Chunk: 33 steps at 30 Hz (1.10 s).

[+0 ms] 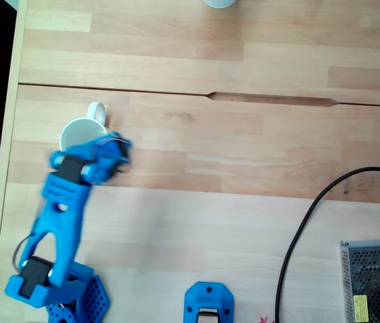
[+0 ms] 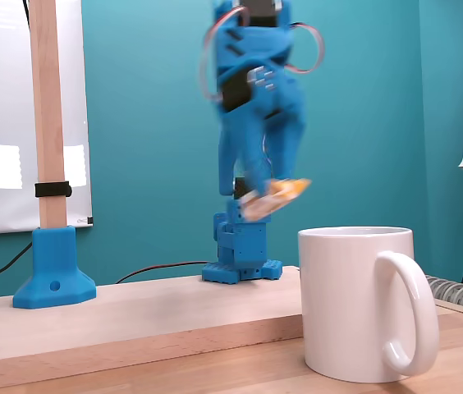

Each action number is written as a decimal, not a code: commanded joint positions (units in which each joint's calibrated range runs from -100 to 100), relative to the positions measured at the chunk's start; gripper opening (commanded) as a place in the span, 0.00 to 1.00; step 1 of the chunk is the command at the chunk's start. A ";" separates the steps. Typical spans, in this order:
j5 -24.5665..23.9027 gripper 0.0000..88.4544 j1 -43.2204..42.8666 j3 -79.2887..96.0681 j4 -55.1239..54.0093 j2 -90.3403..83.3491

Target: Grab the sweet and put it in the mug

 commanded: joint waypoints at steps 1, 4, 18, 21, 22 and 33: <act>0.24 0.04 -7.51 -3.21 0.33 -4.86; 0.24 0.04 -11.94 -3.12 0.33 -4.86; 0.24 0.04 -11.80 -3.03 0.41 -5.89; 0.10 0.05 -11.80 -2.94 0.41 -5.64; -0.10 0.05 -11.80 -2.76 0.41 -5.64; -0.29 0.05 -9.69 4.20 0.41 -5.89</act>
